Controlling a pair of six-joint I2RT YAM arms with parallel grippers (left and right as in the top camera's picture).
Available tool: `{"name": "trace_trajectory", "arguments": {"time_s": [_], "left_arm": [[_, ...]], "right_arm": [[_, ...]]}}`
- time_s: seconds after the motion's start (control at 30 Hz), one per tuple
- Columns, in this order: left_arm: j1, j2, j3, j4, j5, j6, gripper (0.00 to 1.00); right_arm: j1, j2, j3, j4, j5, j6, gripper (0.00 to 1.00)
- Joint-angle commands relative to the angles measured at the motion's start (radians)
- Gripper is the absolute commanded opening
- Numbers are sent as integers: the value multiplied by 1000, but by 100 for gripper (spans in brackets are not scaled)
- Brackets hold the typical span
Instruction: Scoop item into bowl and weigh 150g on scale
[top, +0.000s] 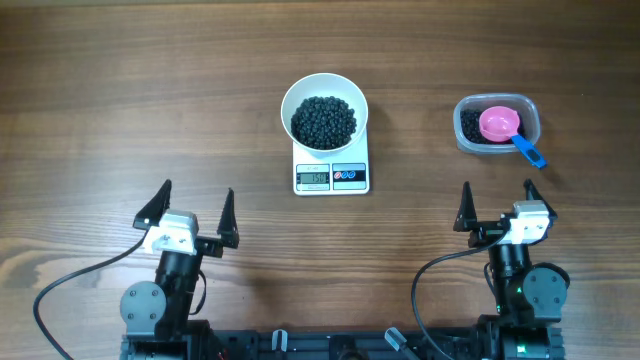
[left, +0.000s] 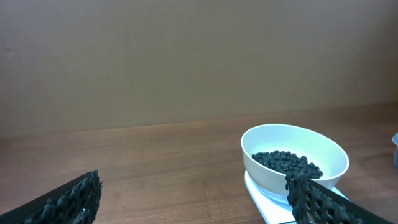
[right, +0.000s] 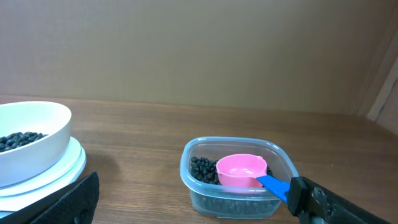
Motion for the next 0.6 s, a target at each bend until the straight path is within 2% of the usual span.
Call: {"name": "trace_trajectory", "arguments": {"time_s": [0.0,0.17,0.33,0.57], "left_arm": [[7,-12,-34,38,8,-23,100],[21,-12,-79,114,8,-88,100],[53,-12,-123,194,13,-90,100],[54,-12,-124,198,12,-90,100]], "right_arm": [[6,-10,-2,1,6,-13,100],[6,-10,-2,1,6,-13,100],[6,-10,-2,1,6,-13,100],[6,-10,-2,1,6,-13,100]]}}
